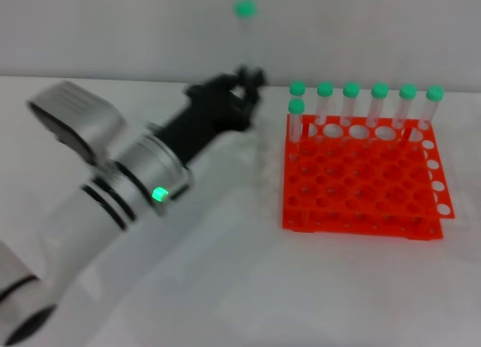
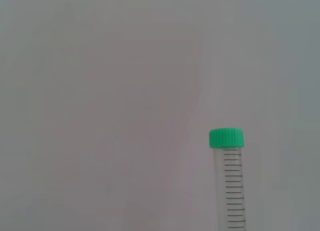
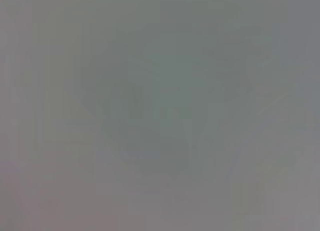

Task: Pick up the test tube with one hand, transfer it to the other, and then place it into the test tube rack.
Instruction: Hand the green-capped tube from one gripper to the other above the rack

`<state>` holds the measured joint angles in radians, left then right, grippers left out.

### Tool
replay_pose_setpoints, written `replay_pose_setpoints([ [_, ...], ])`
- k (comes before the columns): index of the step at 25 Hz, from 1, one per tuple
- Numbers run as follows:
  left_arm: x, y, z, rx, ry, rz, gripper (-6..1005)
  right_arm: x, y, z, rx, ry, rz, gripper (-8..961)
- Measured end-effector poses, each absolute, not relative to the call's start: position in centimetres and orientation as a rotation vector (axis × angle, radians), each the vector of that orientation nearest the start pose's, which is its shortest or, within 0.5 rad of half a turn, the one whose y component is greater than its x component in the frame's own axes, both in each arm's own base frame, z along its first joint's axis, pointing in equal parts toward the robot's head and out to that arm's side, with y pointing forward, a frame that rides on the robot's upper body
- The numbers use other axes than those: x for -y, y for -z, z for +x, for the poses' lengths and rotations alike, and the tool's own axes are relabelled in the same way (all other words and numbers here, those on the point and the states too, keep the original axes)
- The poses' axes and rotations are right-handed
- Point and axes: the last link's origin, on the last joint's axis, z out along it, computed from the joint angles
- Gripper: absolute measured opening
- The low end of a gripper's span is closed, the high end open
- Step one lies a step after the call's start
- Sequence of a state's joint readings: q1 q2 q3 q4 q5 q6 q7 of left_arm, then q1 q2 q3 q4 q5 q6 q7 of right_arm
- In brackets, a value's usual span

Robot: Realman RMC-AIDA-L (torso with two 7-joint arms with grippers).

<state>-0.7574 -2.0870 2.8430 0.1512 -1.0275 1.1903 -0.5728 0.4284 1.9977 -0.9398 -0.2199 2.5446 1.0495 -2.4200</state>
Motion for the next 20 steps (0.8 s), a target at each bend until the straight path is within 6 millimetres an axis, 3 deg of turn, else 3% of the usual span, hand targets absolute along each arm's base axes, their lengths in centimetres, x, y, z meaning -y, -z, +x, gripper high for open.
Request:
replay_pose_setpoints([
  [3, -36.2, 9.4, -17.8, 0.455, 1.123, -2.188, 189, -35.5, -8.0, 34.7, -0.709, -0.951, -1.625, 869],
  [10, -35.4, 12.9, -14.7, 0.445, 1.052, -2.321, 189, -34.4, -11.1, 30.2, -0.542, -1.152, -2.051, 839],
  [13, -35.3, 14.3, -13.5, 0.403, 0.984, -2.374, 189, -33.8, -11.0, 28.9, -0.485, -1.178, -2.192, 826],
  [20, -34.4, 15.2, -12.2, 0.267, 0.958, -2.45, 190, -34.4, -8.5, 26.9, -0.475, -1.143, -2.363, 795],
])
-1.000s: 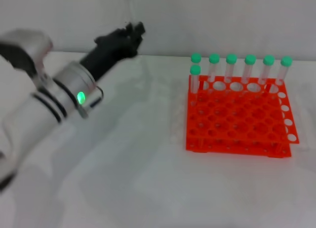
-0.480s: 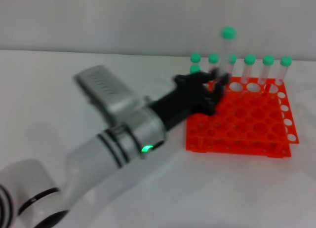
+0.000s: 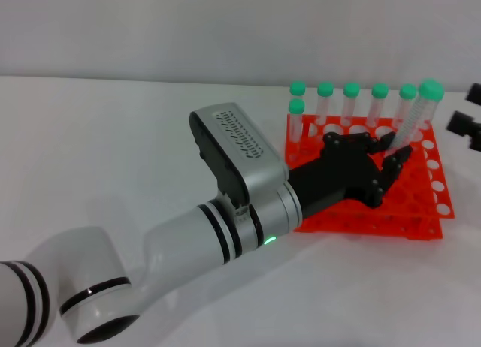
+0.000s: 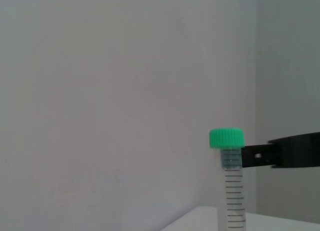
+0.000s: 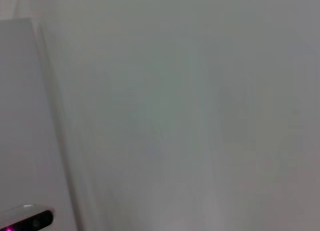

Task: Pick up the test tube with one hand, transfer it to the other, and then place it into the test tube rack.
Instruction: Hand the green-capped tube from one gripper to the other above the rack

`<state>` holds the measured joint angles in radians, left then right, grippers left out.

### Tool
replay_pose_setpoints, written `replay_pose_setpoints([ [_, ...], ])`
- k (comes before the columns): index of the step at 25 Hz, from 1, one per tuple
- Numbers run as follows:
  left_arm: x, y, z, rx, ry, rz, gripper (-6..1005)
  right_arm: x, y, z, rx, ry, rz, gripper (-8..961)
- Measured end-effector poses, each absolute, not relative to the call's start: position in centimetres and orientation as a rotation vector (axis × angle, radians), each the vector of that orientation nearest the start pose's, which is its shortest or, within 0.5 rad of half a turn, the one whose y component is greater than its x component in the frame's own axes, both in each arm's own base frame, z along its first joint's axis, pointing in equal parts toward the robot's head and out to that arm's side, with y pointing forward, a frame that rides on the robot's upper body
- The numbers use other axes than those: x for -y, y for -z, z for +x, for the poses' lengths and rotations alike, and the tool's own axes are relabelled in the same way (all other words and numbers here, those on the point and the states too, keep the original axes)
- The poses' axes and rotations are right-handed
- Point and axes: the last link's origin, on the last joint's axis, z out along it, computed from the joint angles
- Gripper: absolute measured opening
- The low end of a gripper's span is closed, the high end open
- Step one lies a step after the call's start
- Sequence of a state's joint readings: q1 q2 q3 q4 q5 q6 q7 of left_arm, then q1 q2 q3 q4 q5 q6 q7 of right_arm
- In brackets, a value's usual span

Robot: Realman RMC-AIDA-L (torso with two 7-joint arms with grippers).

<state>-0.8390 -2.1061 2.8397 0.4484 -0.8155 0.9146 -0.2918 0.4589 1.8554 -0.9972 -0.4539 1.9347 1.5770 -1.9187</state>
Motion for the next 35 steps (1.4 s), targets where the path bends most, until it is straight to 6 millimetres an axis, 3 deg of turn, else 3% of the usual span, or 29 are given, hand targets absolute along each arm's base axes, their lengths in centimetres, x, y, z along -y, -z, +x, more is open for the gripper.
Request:
replay_pose_setpoints([
  [13, -33.8, 15.8, -12.1, 0.216, 0.927, -2.489, 190, -35.1, -5.3, 24.3, -0.491, -1.186, -2.456, 739],
  [19, -33.5, 15.8, -12.3, 0.217, 0.927, -2.493, 190, -34.8, -5.1, 24.6, -0.512, -1.202, -2.434, 512],
  [29, -33.4, 15.7, -12.6, 0.23, 0.934, -2.483, 193, -34.6, -5.5, 25.0, -0.512, -1.195, -2.423, 293],
  [35, -33.4, 15.7, -12.6, 0.23, 0.933, -2.483, 206, -34.6, -5.7, 25.1, -0.509, -1.187, -2.426, 247],
])
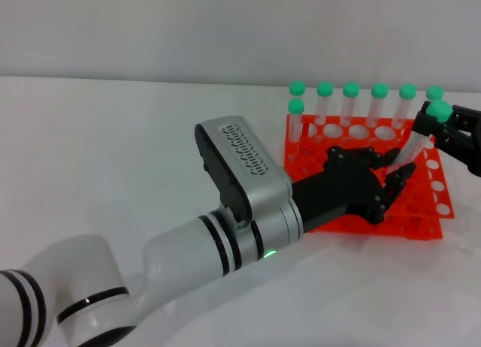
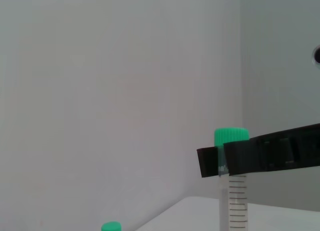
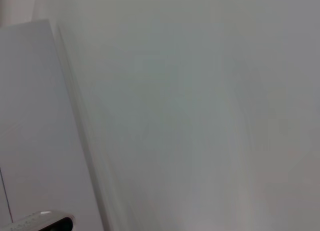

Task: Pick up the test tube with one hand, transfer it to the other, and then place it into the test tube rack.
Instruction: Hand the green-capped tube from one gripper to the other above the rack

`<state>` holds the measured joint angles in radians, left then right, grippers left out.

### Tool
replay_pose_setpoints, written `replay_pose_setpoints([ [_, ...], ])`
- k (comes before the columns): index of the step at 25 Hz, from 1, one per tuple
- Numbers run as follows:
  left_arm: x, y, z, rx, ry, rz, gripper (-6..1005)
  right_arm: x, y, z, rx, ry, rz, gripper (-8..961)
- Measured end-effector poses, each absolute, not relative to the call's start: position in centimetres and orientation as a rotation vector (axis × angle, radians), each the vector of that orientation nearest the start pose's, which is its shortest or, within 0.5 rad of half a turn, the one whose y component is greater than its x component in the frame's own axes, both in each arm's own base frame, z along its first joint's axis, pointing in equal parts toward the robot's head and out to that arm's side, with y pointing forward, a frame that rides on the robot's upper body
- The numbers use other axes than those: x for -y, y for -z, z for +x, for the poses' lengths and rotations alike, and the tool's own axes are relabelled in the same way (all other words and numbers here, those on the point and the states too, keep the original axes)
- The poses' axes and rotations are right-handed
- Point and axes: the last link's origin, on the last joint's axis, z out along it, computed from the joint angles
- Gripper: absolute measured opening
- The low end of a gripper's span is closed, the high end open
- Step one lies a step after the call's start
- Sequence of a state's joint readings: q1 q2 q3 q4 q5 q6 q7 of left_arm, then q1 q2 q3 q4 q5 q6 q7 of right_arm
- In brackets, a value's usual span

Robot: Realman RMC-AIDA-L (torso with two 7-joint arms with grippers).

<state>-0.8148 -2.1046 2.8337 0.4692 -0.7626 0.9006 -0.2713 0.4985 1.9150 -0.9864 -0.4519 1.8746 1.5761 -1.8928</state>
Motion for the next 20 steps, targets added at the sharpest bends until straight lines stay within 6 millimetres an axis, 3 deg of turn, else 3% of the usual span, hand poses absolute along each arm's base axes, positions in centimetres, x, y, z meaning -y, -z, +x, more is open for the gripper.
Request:
replay_pose_setpoints([
  [20, -33.07, 15.74, -13.29, 0.156, 0.895, -2.454, 272, -34.72, -6.2, 25.35, -0.494, -1.179, -2.41, 245],
])
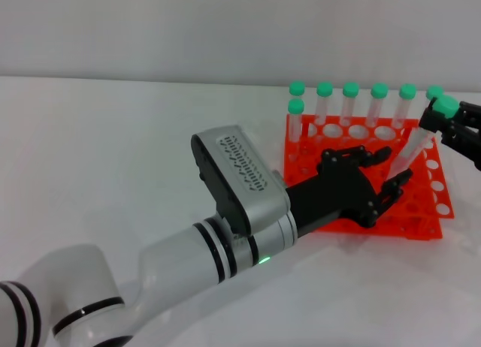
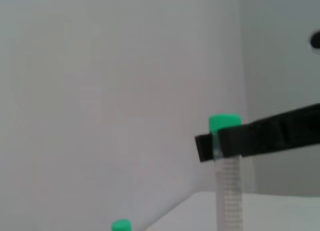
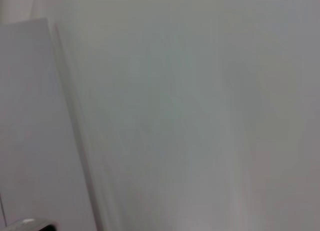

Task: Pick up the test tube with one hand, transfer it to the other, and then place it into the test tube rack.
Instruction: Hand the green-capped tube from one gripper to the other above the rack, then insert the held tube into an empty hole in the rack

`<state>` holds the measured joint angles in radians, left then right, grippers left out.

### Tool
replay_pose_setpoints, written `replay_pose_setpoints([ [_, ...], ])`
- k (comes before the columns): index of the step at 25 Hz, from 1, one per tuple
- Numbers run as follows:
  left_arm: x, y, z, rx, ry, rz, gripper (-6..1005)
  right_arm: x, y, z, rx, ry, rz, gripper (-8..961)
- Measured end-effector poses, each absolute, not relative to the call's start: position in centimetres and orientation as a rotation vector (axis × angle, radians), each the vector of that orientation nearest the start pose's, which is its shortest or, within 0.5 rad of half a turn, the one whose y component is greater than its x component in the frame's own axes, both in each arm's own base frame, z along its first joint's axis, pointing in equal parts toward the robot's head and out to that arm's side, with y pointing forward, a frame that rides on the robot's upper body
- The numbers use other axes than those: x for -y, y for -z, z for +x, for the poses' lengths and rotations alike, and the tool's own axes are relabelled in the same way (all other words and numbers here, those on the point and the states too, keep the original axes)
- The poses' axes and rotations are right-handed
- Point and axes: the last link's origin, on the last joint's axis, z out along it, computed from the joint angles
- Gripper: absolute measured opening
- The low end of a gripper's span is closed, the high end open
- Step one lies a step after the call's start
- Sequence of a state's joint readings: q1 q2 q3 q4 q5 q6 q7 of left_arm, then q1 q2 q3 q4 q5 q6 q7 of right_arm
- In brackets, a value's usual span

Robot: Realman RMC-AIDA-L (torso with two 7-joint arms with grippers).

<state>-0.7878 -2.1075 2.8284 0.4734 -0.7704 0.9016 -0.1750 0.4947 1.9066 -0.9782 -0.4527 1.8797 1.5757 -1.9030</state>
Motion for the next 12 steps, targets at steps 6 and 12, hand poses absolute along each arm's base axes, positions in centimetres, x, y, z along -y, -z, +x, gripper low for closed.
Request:
replay_pose_setpoints([
  [6, -32.9, 15.2, -15.2, 0.208, 0.868, -2.385, 441, -35.1, -6.8, 25.3, -0.482, -1.195, -2.366, 244],
  [12, -31.9, 14.1, -18.4, 0.32, 0.866, -2.296, 714, -36.5, -6.7, 24.9, -0.434, -1.129, -2.309, 243],
])
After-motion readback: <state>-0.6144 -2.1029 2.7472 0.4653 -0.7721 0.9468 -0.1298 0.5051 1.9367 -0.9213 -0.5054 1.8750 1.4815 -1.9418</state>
